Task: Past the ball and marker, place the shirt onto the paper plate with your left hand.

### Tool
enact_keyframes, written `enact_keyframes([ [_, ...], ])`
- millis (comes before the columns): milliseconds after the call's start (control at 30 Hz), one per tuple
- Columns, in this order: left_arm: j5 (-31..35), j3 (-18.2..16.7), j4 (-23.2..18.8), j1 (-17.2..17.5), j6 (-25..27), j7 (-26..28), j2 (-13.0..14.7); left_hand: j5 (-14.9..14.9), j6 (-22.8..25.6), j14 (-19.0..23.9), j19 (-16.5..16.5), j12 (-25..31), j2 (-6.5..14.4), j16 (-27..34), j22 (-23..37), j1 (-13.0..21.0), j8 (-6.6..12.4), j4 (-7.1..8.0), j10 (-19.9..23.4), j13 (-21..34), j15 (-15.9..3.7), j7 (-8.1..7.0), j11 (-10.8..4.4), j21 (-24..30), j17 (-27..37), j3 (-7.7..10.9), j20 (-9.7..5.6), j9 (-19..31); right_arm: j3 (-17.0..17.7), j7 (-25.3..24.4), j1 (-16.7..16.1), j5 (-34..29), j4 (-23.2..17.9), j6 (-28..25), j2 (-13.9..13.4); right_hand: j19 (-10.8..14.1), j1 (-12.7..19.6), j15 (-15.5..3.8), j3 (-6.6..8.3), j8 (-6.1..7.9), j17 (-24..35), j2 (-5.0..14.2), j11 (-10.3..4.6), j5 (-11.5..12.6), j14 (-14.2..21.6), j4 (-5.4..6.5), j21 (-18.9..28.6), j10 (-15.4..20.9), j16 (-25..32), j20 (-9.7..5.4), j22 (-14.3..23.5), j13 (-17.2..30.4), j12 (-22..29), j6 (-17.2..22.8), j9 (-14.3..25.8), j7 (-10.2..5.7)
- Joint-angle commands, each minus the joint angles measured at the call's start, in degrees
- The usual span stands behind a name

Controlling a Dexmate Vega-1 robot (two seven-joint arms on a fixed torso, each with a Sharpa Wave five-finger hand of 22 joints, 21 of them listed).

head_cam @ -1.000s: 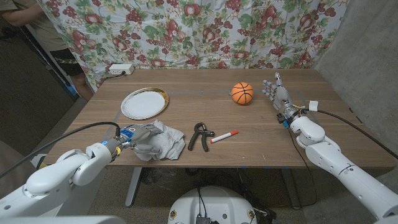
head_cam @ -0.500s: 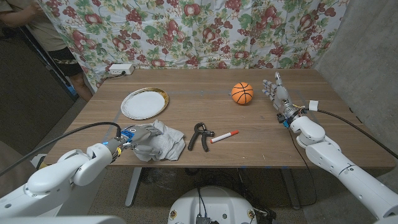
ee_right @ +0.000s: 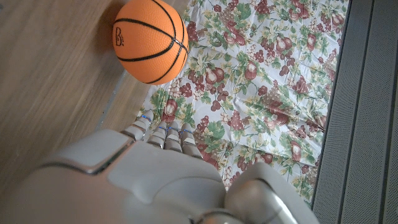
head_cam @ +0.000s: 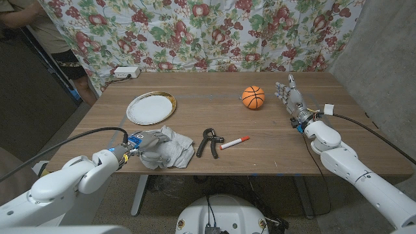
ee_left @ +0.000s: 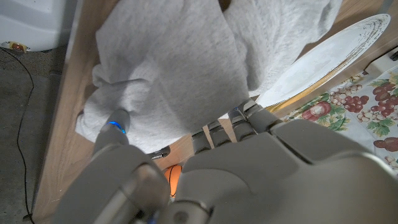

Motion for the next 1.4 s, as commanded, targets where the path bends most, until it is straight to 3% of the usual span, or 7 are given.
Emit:
enact_keyframes([
  [33,-1.06,0.56,-0.3,0.05,0.62,-0.45,1.95,-0.16,1.31,2.09,0.85,0.91,0.58,0.62,0.21,2.93,0.25,-0.26,2.89,0.19,-9.83,-0.16,-0.65,0.32,0.15,1.01,-1.38,0.01,0.28,0.09,-0.34,0.37,-0.16,0.23,-0.16,0.06,0.42,-0.45,-0.1,0.11,0.13,0.95,-0.5,0.16,-0.32,-0.08,-0.3,0.11,0.16,0.34,0.13,0.35,0.32,0.31,0.33,-0.35],
  [400,-1.23,0.26,-0.14,0.25,0.55,-0.32,2.69,-2.61,8.18,8.53,4.87,3.62,1.75,1.84,1.14,10.14,1.93,-0.22,8.24,2.19,-9.93,-0.13,-1.07,1.83,1.88,4.73,-1.54,0.4,0.34,0.17,-0.39,0.36,-0.2,0.3,-0.21,0.03,0.42,-0.63,-0.1,0.1,0.13,0.95,-0.6,0.15,-0.37,-0.09,-0.31,0.18,0.15,0.37,0.14,0.35,0.36,0.31,0.33,-0.39],
  [600,-1.43,0.53,0.03,0.27,0.32,0.18,2.66,-4.8,9.2,12.19,9.58,4.54,1.03,2.47,1.48,14.09,1.86,-0.49,9.06,3.19,-9.53,0.22,-1.09,3.72,2.55,6.76,-4.79,0.59,0.57,-0.15,-0.71,0.35,-0.41,0.32,-0.35,0.05,0.43,-0.63,-0.1,0.12,0.13,0.96,-0.61,0.15,-0.38,-0.09,-0.29,0.2,0.15,0.38,0.14,0.35,0.37,0.35,0.33,-0.36],
  [1067,-2.05,1.34,-0.52,0.23,1.28,0.62,2.49,-13.04,20.94,27.49,18.17,11.43,2.13,5.99,4.34,22.48,8.19,-0.39,19.03,7.98,-10.51,2.98,-1.19,9.36,4.9,13.91,-7.06,4.02,0.49,0.25,-0.64,0.48,-0.05,0.46,-0.26,0.1,0.42,-0.66,-0.1,0.12,0.14,0.96,-0.66,0.14,-0.39,-0.09,-0.26,0.21,0.16,0.34,0.14,0.36,0.38,0.36,0.33,-0.43],
  [1233,-2.41,1.63,-0.55,0.1,1.06,1.07,2.57,-18.11,25.43,33.01,21.61,15.85,1.78,7.79,8.04,26.65,13.12,-0.59,22.56,13.22,-10.64,3.26,-1.22,13.79,8.26,20.11,-8.43,8.84,0.55,0.46,-0.75,0.35,0.21,0.95,-0.34,0.09,0.42,-0.65,-0.1,0.12,0.14,0.97,-0.56,0.13,-0.34,-0.09,-0.26,0.23,0.18,0.34,0.14,0.36,0.39,0.37,0.33,-0.43],
  [1333,-2.61,1.85,-0.59,-0.06,1.03,1.35,2.56,-23.67,28.41,36.73,22.33,19.84,-0.19,8.71,14.24,30.04,18.12,-0.7,25.89,19.13,-10.62,3.06,-1.19,19.76,12.47,27.84,-8.26,14.75,0.7,0.36,-0.92,0.73,0.01,0.62,-0.37,0.09,0.42,-0.68,-0.1,0.12,0.14,0.97,-0.57,0.13,-0.35,-0.09,-0.26,0.23,0.18,0.33,0.14,0.36,0.39,0.38,0.33,-0.4],
  [1400,-2.66,1.91,-0.63,-0.08,1.03,1.51,2.63,-24.79,29.72,38.29,22.36,21.16,-0.54,9.44,16.67,30.91,20.17,-0.87,27.5,21.27,-10.62,3.73,-1.14,22.13,14.36,30.77,-8.32,17.02,0.73,0.4,-0.98,0.71,0.05,0.73,-0.4,0.09,0.43,-0.67,-0.1,0.12,0.14,0.97,-0.59,0.13,-0.32,-0.09,-0.26,0.22,0.19,0.33,0.14,0.36,0.39,0.38,0.33,-0.45],
])
